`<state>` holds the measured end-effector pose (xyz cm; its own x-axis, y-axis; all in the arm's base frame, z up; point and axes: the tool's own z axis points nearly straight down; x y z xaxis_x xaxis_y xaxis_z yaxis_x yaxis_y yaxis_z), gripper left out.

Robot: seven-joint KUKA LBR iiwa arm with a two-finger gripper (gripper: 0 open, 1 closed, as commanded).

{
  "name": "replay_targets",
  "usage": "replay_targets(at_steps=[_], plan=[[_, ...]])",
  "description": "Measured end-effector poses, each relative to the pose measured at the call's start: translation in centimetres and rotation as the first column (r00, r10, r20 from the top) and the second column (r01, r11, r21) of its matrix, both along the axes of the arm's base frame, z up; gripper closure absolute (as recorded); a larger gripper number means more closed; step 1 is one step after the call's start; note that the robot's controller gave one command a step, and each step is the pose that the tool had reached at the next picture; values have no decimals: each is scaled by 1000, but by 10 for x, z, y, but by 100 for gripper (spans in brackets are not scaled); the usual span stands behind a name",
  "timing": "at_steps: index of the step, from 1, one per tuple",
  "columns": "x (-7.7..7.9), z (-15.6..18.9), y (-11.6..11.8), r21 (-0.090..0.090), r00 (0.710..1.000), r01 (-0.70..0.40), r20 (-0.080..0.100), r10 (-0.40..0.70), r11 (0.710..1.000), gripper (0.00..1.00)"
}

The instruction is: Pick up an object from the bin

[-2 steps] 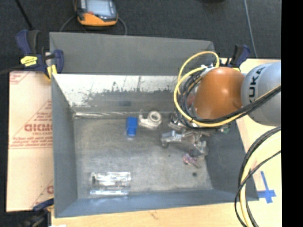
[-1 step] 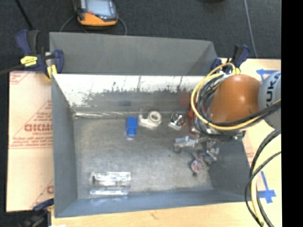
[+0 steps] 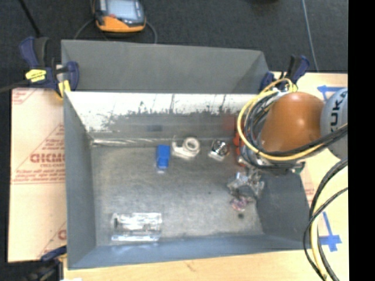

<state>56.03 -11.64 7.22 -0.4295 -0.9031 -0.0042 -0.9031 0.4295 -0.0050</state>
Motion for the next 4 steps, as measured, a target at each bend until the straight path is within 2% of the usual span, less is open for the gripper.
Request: replay_targets(at_steps=[1,2,3,4], plan=[[-1,-1,0,1,1000,0,-2,0,1000,0],[0,0,0,0,1000,1,0,-1,1000,100],[-5,86,-3,-4,999,-32,4,32,999,100],[-68,121,-7,-2,1000,-23,-4,23,1000,100]])
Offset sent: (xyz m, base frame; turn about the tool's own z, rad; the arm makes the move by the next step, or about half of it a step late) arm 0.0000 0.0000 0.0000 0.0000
